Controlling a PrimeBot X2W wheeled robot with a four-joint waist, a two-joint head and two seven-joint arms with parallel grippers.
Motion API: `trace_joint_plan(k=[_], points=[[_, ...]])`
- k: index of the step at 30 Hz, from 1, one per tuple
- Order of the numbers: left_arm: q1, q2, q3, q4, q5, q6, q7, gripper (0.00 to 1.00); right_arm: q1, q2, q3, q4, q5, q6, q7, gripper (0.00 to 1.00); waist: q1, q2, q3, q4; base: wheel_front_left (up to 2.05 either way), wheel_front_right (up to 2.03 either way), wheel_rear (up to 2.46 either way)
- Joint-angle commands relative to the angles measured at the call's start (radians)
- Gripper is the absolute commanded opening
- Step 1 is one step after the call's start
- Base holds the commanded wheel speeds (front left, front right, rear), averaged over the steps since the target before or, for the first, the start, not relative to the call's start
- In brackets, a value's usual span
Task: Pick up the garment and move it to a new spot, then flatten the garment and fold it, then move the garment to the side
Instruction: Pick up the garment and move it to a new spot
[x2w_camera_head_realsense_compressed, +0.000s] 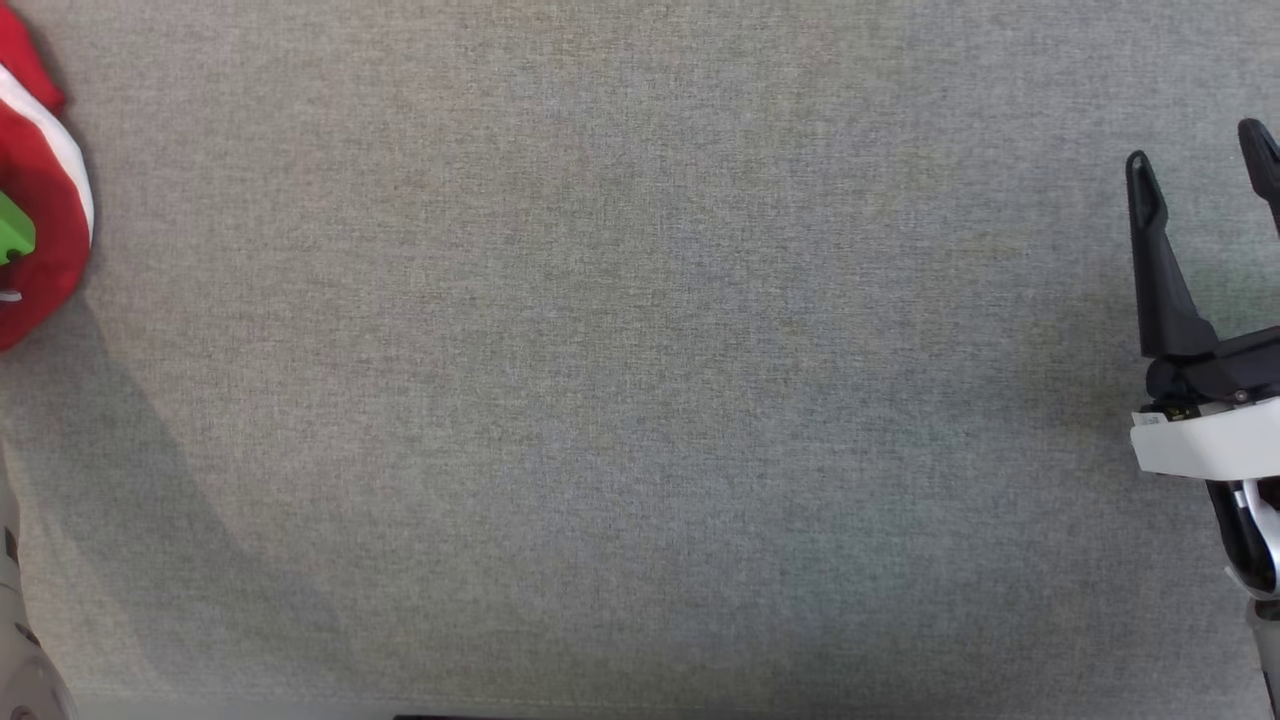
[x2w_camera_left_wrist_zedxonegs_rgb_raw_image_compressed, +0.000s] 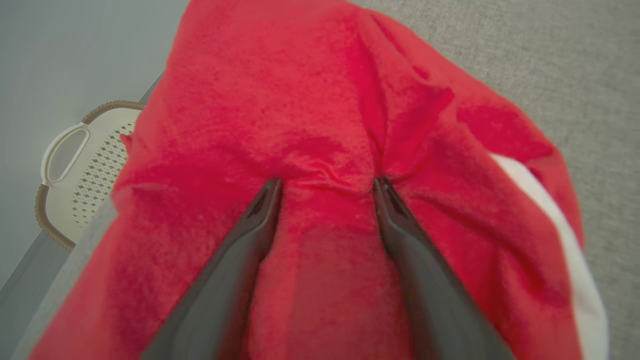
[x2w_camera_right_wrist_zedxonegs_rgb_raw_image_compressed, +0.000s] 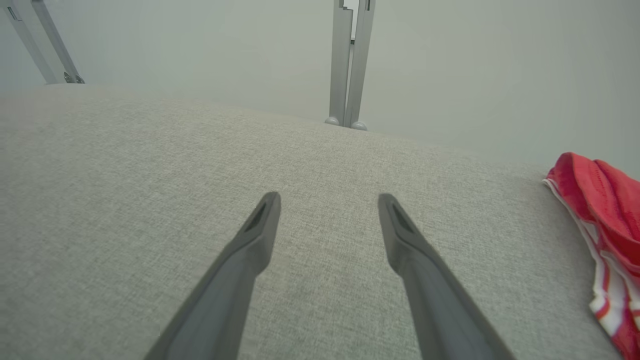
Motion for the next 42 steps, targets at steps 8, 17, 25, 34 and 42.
trace_joint_plan(k=[8, 17, 25, 34, 42], points=[[0.001, 0.025, -0.036, 0.016, 0.02, -0.024, -0.142, 0.0, -0.008, 0.021, 0.022, 0.043, 0.008, -0.001, -0.017, 1.0, -0.0001, -0.0001, -0.063, -0.038, 0.0, 0.0, 0.0], [-0.138, 0.024, -0.094, -0.113, 0.056, -0.044, -0.348, 0.0, 0.005, 0.086, 0.057, 0.144, 0.009, -0.001, -0.068, 1.0, -0.0001, -0.0001, -0.182, -0.092, 0.0, 0.0, 0.0], [-0.215, -0.033, -0.187, -0.334, 0.093, -0.047, -0.302, 0.0, -0.002, 0.156, 0.085, 0.233, 0.017, -0.001, -0.115, 1.0, -0.0001, -0.0001, -0.264, -0.194, 0.0, 0.0, 0.0], [-0.226, -0.107, -0.295, -0.524, 0.101, -0.057, -0.192, 0.0, -0.017, 0.229, 0.123, 0.328, 0.032, -0.001, -0.15, 1.0, -0.0001, -0.0001, -0.313, -0.348, 0.0, 0.0, 0.0], [-0.187, -0.184, -0.386, -0.53, 0.089, -0.065, -0.172, 0.0, -0.023, 0.267, 0.146, 0.371, 0.044, -0.001, -0.158, 1.0, -0.0001, -0.0001, -0.33, -0.441, 0.0, 0.0, 0.0]])
